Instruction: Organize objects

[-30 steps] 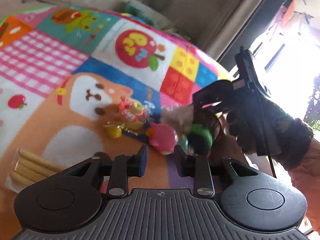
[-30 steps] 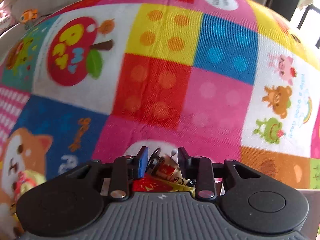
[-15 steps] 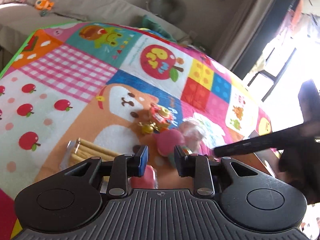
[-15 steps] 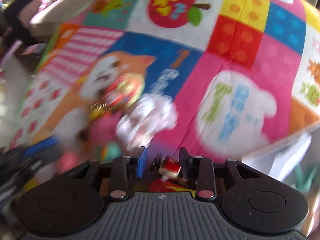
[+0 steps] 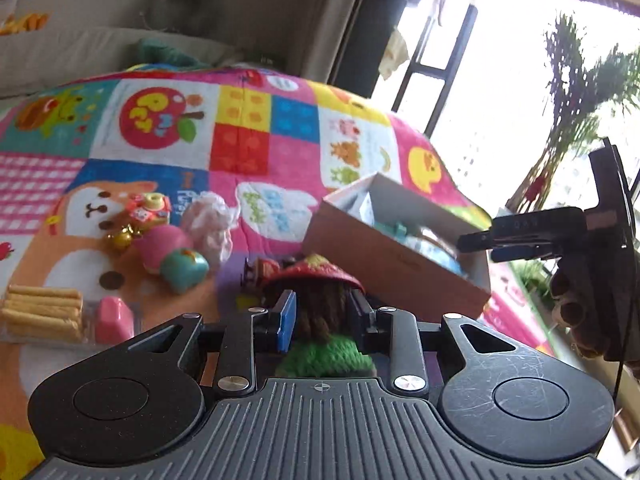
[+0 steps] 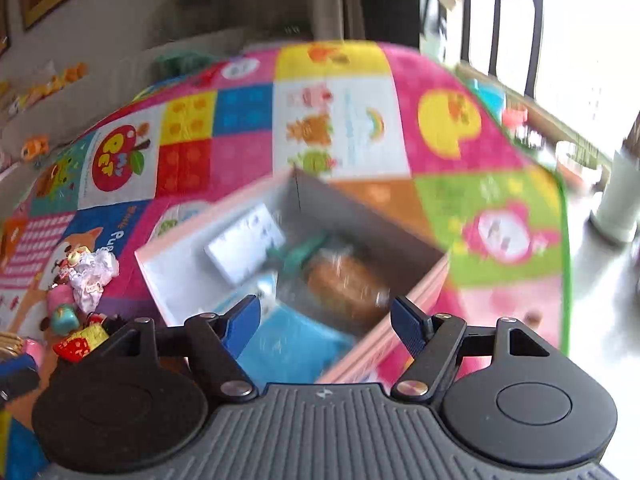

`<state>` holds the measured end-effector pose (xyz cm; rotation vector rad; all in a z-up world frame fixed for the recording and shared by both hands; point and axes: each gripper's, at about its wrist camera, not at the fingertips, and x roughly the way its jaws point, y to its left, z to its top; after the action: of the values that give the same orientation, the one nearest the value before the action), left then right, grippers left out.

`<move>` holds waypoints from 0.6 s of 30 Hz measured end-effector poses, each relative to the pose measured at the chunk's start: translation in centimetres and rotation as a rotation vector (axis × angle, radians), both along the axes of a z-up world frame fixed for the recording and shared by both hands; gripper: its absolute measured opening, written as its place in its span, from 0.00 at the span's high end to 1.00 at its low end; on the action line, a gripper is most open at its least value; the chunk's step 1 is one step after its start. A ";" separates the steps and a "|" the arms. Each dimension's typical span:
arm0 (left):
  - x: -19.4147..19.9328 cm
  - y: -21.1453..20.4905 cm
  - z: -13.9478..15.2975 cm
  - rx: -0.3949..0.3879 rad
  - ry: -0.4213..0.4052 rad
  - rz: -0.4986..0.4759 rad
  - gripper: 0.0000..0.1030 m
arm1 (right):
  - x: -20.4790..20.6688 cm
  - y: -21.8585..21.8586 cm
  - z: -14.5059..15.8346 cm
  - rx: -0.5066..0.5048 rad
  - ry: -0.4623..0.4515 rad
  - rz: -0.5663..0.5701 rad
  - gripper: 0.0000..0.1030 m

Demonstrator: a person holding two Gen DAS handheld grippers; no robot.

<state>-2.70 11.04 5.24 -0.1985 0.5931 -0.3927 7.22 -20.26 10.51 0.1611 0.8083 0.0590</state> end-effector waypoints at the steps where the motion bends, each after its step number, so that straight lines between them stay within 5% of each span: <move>1: -0.3 -0.2 -0.1 0.017 -0.001 0.005 0.69 | 0.1 0.2 -0.6 0.033 0.013 -0.004 0.24; 3: -1.0 0.2 -0.2 0.049 -0.003 0.035 0.69 | 0.2 1.4 -1.2 0.046 -0.015 -0.016 0.14; 8: -1.6 4.4 -0.6 0.063 0.046 0.253 0.69 | 1.4 4.3 -1.9 0.195 -0.069 0.143 0.14; 15: -1.7 14.3 -1.7 -0.090 0.120 0.750 0.69 | -2.4 8.5 -1.2 0.162 -0.185 0.355 0.14; 18: -0.6 16.5 -2.4 -0.168 0.142 0.834 0.70 | -4.2 8.8 -1.8 0.102 -0.203 0.387 0.14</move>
<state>-3.26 27.56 2.79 -0.6095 0.5649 0.3847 3.01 -11.42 8.76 0.0909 0.6249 0.4756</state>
